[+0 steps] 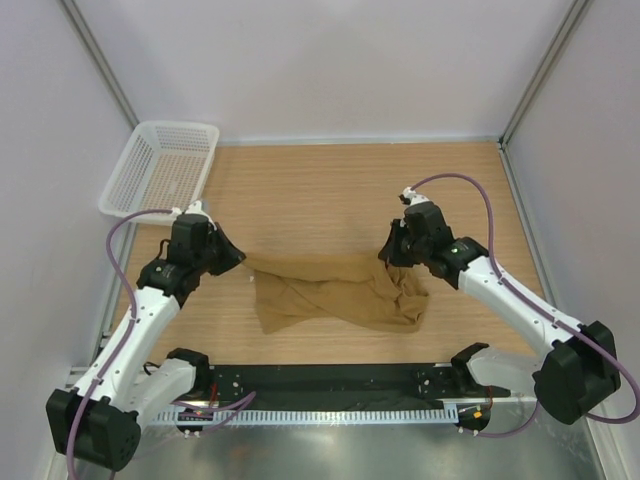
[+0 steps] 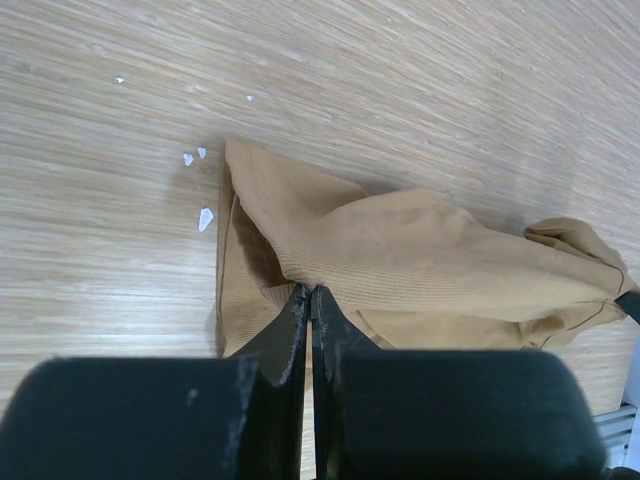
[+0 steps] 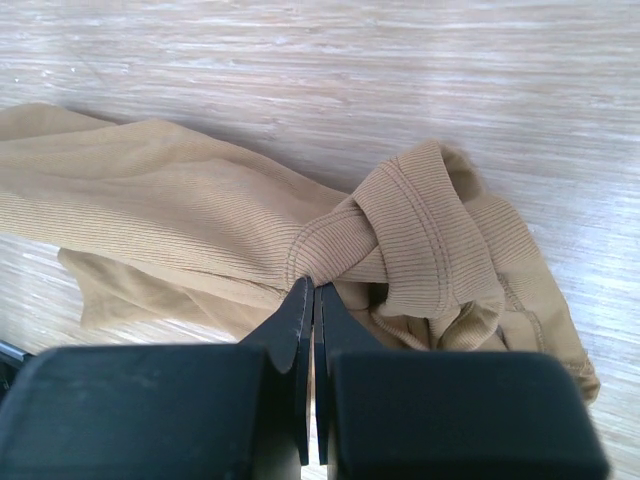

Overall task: Fold and stack the tank tops
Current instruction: Flatten the tank top out

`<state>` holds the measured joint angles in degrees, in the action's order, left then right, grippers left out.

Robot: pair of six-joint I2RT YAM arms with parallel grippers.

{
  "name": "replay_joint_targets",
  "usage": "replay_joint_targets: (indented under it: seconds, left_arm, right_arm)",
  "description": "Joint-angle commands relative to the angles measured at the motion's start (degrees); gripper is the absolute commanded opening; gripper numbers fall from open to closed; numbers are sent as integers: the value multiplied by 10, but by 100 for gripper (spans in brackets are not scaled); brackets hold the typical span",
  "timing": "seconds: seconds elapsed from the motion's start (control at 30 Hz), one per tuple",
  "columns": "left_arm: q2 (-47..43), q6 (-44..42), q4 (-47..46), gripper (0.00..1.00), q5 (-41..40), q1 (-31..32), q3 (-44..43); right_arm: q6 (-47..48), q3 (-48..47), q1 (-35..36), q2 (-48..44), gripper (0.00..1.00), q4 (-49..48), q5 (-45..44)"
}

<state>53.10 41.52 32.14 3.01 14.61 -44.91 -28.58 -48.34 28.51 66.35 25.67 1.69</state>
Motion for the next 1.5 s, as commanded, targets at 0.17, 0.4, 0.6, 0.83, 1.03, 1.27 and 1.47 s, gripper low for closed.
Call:
replay_joint_targets:
  seconds: [0.17, 0.4, 0.6, 0.83, 1.03, 1.27, 1.47]
  left_arm:
    - [9, -5, 0, 0, -5, 0, -47]
    - [53, -11, 5, 0, -8, 0, -115]
    - [103, 2, -27, 0, 22, 0, -83]
    - [118, 32, -115, 0, 32, 0, 16]
    - [133, 37, -152, 0, 26, 0, 59]
    - [114, 34, -169, 0, 31, 0, 86]
    - [90, 26, -142, 0, 27, -1, 76]
  right_arm:
    - [22, -56, 1, 10, 2, -3, -12]
    - [41, -117, 0, 48, 2, 16, -14]
    - [30, -86, 1, 51, 2, 10, -2]
    - [9, 2, -1, 64, 2, -33, 24]
    - [10, 43, 0, 120, 4, -89, 51]
    - [6, 81, -1, 127, 23, -149, 98]
    - [-17, 110, 0, 97, 37, -177, 154]
